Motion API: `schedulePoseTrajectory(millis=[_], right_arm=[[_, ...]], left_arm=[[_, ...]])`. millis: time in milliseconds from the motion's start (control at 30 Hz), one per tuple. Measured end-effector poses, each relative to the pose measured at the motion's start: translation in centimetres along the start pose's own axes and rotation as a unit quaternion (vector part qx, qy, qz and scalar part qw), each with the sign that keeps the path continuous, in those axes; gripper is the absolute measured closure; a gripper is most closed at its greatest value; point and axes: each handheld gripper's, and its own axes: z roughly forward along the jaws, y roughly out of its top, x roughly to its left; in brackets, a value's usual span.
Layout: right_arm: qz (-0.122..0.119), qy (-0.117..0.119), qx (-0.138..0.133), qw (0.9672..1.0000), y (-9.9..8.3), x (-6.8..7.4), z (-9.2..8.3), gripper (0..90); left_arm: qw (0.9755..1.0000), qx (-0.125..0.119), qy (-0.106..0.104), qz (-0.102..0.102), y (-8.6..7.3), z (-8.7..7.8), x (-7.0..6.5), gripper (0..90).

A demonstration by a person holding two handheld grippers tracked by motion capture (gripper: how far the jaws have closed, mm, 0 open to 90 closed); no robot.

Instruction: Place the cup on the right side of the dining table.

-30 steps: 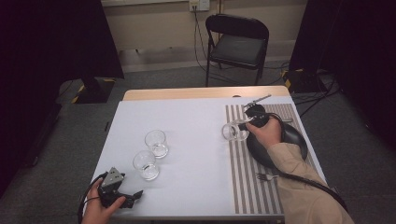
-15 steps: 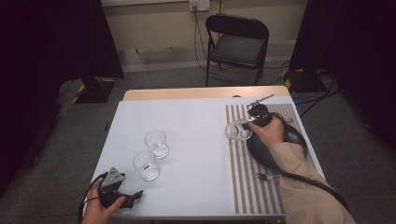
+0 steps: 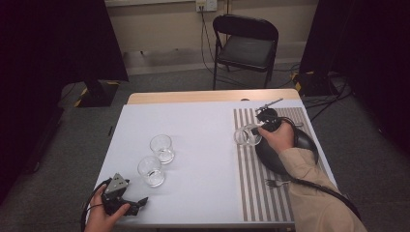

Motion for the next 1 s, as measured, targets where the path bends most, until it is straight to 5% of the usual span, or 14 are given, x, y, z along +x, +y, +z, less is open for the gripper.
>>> schedulePoseTrajectory(millis=[1000], right_arm=[[0.007, -0.016, -0.012, 0.9998, -0.02, 0.3, 0.14, 85.5]], left_arm=[[1.0, 0.0, 0.0, 0.0, 0.0, 0.0, 0.0, 0.0]])
